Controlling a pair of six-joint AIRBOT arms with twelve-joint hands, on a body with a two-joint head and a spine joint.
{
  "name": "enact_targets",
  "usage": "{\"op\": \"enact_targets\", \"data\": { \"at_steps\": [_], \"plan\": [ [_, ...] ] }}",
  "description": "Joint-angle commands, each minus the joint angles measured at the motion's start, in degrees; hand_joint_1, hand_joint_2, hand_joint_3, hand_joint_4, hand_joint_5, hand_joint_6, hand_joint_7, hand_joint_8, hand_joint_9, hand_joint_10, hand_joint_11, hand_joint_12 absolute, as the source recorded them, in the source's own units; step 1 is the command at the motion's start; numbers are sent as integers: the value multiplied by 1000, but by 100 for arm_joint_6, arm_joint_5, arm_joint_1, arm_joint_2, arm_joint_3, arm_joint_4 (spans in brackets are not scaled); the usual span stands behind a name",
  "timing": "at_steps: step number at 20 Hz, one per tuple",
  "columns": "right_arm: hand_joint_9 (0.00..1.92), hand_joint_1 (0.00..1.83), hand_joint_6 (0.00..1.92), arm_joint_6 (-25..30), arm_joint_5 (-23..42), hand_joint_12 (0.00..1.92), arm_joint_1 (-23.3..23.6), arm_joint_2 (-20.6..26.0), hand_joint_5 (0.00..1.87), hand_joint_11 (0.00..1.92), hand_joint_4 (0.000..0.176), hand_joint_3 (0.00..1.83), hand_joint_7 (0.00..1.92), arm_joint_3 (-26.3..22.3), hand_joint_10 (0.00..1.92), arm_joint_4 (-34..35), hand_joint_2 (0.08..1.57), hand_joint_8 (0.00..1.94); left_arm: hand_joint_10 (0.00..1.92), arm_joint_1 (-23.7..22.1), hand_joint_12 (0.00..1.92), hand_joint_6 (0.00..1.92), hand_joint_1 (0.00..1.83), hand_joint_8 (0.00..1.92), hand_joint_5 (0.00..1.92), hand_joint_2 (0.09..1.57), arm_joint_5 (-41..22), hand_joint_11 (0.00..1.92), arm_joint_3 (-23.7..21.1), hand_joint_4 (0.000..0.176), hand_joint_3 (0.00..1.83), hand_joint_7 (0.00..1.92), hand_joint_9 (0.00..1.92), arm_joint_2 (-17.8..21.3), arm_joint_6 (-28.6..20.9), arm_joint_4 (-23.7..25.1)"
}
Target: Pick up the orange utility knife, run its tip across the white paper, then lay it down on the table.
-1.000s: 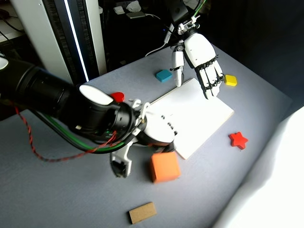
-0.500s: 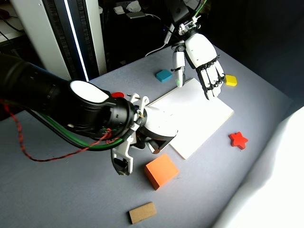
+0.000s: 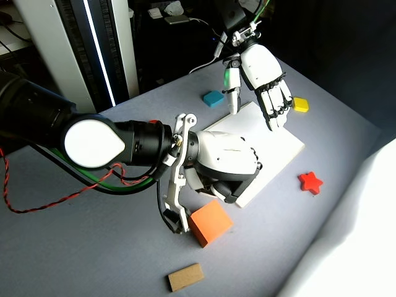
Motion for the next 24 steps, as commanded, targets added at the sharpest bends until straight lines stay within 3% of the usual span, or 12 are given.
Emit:
{"op": "enact_targets", "data": {
  "at_steps": [1,4,10,12,24],
  "plan": [
    [1772,1548,1921,-499,969,1921,55,-62,1534,1831,176,737,1647,-10,1921,465,933,1941,1,-46,915,1,106,3,115,1312,-474,0,27,44,0,173,223,-7,24,339],
    [1768,1549,1921,-1396,1612,1921,-50,-488,1530,1826,176,717,1665,152,1921,1136,942,1941,0,-44,922,2,136,3,122,1312,-474,0,27,44,0,178,219,-8,38,339],
    [1761,1542,1921,-1711,2172,1921,-277,-1184,1547,1810,176,659,1681,563,1921,1209,959,1941,4,-77,891,3,142,0,129,1313,-474,0,53,47,1,177,223,-8,40,339],
    [1779,1552,1921,-1786,2337,1921,-350,-1338,1566,1821,176,651,1699,680,1921,1209,971,1941,6,-84,890,4,108,0,138,1322,-474,0,89,40,4,174,231,-8,40,340],
    [1770,1550,1921,-2088,2727,1921,-729,-1918,1554,1819,176,653,1694,1344,1921,1158,967,1941,0,-94,916,1,116,0,142,1323,140,0,678,43,0,193,221,326,56,171]
  ]
}}
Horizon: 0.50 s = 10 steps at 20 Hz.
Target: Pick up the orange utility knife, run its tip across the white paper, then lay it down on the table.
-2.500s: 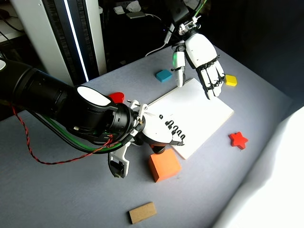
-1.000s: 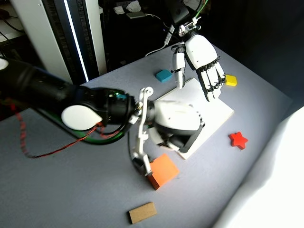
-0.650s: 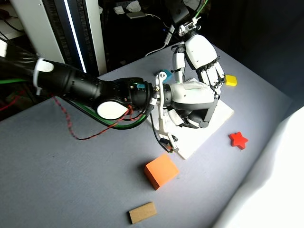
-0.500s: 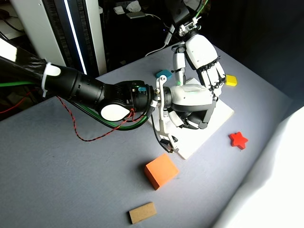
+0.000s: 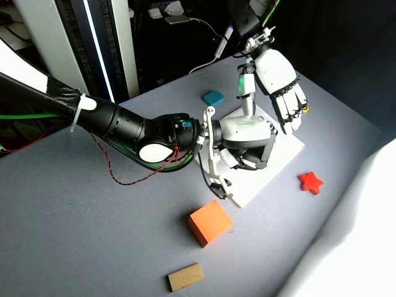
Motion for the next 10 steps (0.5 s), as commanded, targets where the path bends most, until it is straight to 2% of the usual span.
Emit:
{"op": "enact_targets", "data": {
  "at_steps": [1,10],
  "plan": [
    [1766,1548,1921,-70,821,1921,32,-8,1529,1812,176,643,1684,-10,1921,-3,964,1941,4,-52,940,3,114,2,149,1322,-408,0,25,38,0,198,230,86,53,258],
    [1772,1552,1921,378,1129,1921,-145,113,1546,1818,176,625,1702,-11,1921,-1027,976,1941,2,-4,942,3,93,2,135,1328,-338,0,45,40,2,195,228,138,114,175]
  ]
}}
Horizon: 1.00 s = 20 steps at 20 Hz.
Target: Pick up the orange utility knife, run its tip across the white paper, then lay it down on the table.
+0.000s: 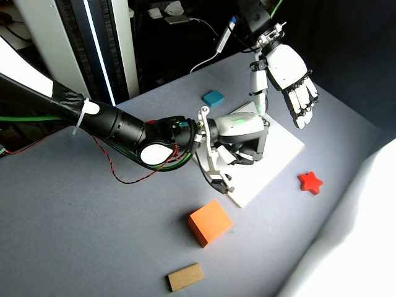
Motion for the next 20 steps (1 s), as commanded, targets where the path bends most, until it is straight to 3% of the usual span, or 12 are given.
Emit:
{"op": "enact_targets", "data": {
  "at_steps": [1,20],
  "plan": [
    [1772,1552,1921,-30,760,1921,-15,54,1546,1818,176,625,1702,-11,1921,31,976,1941,2,-11,942,3,93,2,135,1328,-456,0,25,40,2,195,228,17,26,296],
    [1790,1554,1921,284,1268,1921,-88,633,1556,1842,176,617,1710,-31,1921,-426,976,1941,4,4,1033,4,115,0,156,1322,-724,0,-99,39,0,214,273,-33,26,298]
  ]
}}
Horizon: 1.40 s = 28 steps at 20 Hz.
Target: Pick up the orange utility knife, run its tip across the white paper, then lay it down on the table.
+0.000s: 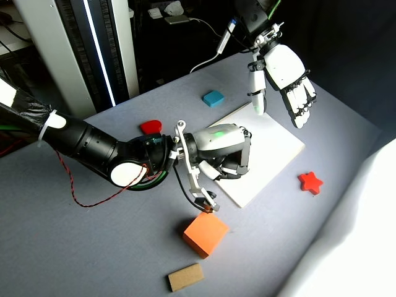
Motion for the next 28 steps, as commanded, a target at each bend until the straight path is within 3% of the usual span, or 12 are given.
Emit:
{"op": "enact_targets", "data": {
  "at_steps": [1,10,14,20,24,28],
  "plan": [
    [1789,1550,1921,-51,781,1921,132,23,1546,1843,176,612,1705,-48,1921,151,977,1941,3,-51,1029,5,115,3,159,1322,-513,0,1,40,0,219,271,15,13,316],
    [1767,1547,1921,-151,763,1921,290,238,1548,1829,176,636,1674,-587,1921,451,962,1941,7,-62,991,2,117,2,143,1325,-515,0,-32,39,0,197,254,16,14,316],
    [1762,1540,1921,-216,41,1921,346,1018,1529,1817,176,639,1661,-1653,1921,1485,977,1941,5,-62,1004,2,101,1,153,1330,-515,0,-50,39,2,204,263,16,14,316],
    [1767,1544,1921,-217,-1747,1921,574,2180,1539,1832,176,645,1675,-3028,1921,3195,964,1941,2,-67,1017,1,117,1,156,1327,-514,0,-122,42,0,212,267,17,39,319],
    [1753,1554,1921,-214,-2695,1921,642,2624,1524,1813,176,652,1648,-3332,1921,3720,981,1941,0,-172,1019,1,104,0,143,1326,-249,0,-146,47,0,199,256,12,103,493],
    [1721,1533,1921,-213,-2771,1921,431,2689,1401,1769,176,703,1577,-3301,1921,4060,978,1941,5,-244,1044,0,115,1,146,1324,5,0,-250,43,0,209,272,-55,173,672]
  ]
}}
